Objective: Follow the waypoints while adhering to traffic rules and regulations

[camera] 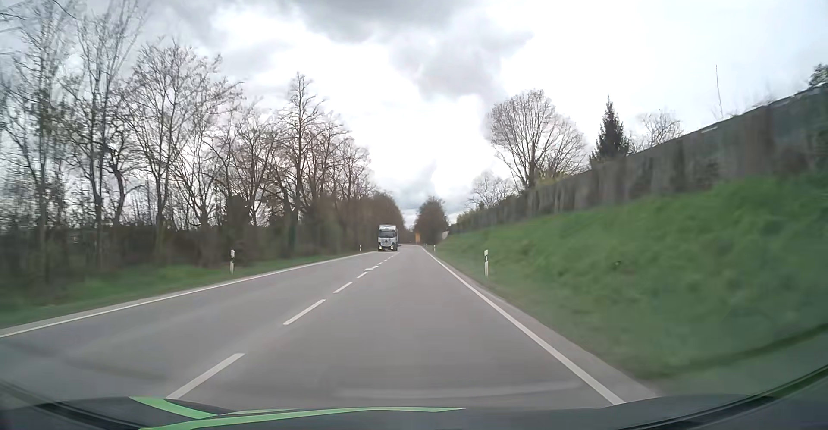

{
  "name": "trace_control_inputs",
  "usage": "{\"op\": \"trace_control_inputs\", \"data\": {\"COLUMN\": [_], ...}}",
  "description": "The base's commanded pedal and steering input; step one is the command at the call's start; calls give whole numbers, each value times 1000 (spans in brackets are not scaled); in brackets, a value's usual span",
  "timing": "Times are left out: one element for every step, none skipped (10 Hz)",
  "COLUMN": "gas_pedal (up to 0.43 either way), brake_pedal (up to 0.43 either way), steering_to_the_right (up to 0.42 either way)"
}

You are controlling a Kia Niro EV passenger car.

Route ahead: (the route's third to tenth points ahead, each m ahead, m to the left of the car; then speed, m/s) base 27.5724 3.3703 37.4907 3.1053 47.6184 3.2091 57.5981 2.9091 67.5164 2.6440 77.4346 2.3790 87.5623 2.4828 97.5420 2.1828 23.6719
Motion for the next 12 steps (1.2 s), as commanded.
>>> {"op": "trace_control_inputs", "data": {"gas_pedal": [240, 240, 240, 240, 240, 240, 240, 240, 240, 240, 240, 240], "brake_pedal": [0, 0, 0, 0, 0, 0, 0, 0, 0, 0, 0, 0], "steering_to_the_right": [0, 0, 1, 1, 1, 2, 2, 2, 2, 2, 2, 2]}}
